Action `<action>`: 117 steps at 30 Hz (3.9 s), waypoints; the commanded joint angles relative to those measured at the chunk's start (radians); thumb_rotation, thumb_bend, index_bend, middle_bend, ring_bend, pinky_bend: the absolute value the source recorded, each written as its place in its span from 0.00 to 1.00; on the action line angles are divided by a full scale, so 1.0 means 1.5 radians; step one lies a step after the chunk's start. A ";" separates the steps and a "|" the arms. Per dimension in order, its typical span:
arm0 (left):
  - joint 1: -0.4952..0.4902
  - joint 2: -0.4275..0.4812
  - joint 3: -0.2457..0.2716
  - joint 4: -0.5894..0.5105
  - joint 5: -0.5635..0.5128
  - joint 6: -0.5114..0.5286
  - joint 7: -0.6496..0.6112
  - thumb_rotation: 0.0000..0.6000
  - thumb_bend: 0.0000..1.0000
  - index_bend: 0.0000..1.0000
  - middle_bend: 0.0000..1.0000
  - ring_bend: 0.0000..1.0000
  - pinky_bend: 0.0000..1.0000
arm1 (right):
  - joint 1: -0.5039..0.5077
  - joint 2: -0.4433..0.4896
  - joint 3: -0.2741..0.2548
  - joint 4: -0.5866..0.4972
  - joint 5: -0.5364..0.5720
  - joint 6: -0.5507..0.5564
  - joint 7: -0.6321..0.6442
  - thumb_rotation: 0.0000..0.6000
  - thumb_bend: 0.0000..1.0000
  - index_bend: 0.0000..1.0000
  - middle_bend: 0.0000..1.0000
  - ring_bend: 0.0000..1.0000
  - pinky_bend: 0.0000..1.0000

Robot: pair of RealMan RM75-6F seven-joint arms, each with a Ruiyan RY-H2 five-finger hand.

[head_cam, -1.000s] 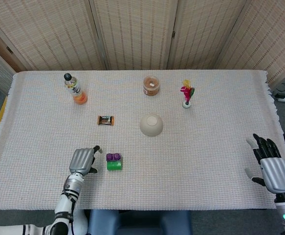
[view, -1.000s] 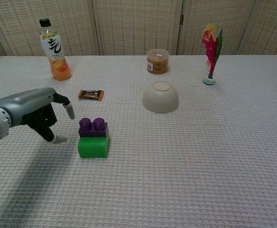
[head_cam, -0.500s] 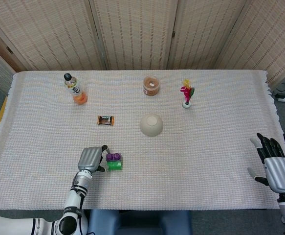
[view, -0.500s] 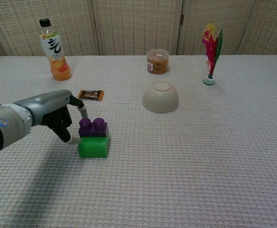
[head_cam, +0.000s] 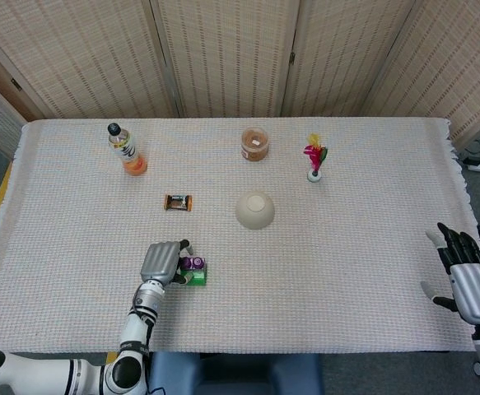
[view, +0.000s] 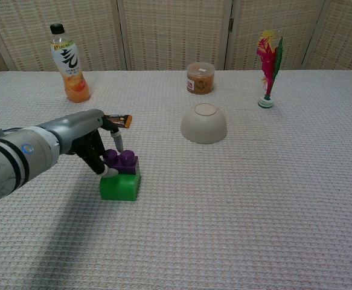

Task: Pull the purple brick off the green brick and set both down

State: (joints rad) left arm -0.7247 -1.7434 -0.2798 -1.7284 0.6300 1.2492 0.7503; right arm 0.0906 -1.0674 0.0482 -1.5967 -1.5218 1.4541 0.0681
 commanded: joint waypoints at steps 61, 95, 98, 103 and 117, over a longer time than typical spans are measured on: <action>0.063 0.123 -0.052 -0.212 0.131 0.088 -0.191 1.00 0.49 0.76 1.00 1.00 1.00 | 0.377 -0.410 -0.056 0.404 -0.191 -0.139 0.960 1.00 0.33 0.03 0.00 0.00 0.00; 0.031 0.099 -0.049 -0.234 0.124 0.101 -0.174 1.00 0.49 0.76 1.00 1.00 1.00 | 0.463 -0.544 -0.046 0.481 -0.133 -0.146 1.056 1.00 0.33 0.06 0.00 0.00 0.00; 0.028 0.096 -0.049 -0.233 0.121 0.097 -0.177 1.00 0.49 0.76 1.00 1.00 1.00 | 0.468 -0.552 -0.044 0.486 -0.130 -0.146 1.059 1.00 0.33 0.07 0.00 0.00 0.00; 0.024 0.088 -0.048 -0.227 0.122 0.094 -0.182 1.00 0.49 0.76 1.00 1.00 1.00 | 0.475 -0.560 -0.041 0.487 -0.125 -0.146 1.064 1.00 0.33 0.10 0.00 0.00 0.00; 0.023 0.067 -0.038 -0.216 0.141 0.098 -0.201 1.00 0.49 0.76 1.00 1.00 1.00 | 0.469 -0.596 -0.015 0.490 -0.078 -0.163 1.023 1.00 0.33 0.46 0.11 0.15 0.10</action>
State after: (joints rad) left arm -0.6916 -1.6403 -0.3387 -2.0541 0.8392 1.3948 0.4505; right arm 0.7967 -1.9537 0.0202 -0.8636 -1.6466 1.2121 1.6100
